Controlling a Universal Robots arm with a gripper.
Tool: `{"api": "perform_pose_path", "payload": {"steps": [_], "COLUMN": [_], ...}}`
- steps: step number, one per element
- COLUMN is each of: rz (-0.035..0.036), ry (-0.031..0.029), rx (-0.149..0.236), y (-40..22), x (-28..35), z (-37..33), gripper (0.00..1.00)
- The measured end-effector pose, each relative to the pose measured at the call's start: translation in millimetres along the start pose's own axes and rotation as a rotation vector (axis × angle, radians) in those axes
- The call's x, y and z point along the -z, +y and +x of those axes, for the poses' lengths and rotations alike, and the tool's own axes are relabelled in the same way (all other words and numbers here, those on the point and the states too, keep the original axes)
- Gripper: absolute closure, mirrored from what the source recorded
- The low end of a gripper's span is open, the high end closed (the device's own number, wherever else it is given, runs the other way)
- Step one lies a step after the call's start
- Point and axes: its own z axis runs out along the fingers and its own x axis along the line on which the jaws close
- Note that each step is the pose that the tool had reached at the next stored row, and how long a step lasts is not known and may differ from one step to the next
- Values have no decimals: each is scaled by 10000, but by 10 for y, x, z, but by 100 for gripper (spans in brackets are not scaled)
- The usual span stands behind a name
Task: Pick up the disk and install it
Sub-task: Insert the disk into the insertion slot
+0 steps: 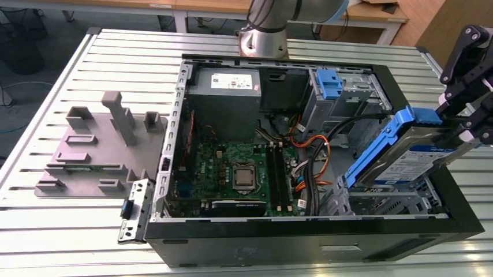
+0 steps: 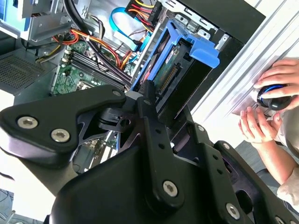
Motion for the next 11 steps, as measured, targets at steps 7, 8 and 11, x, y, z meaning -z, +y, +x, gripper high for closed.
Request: {"api": "perform_pose_path", "payload": {"steps": [7, 8, 11], "rz": [51, 55, 76], "ry": [-1, -1, -4], "rx": [1, 2, 4], "y": [15, 18, 29], "x": [-8, -9, -17], "z": [1, 1, 2], "gripper": [65, 65, 65]}}
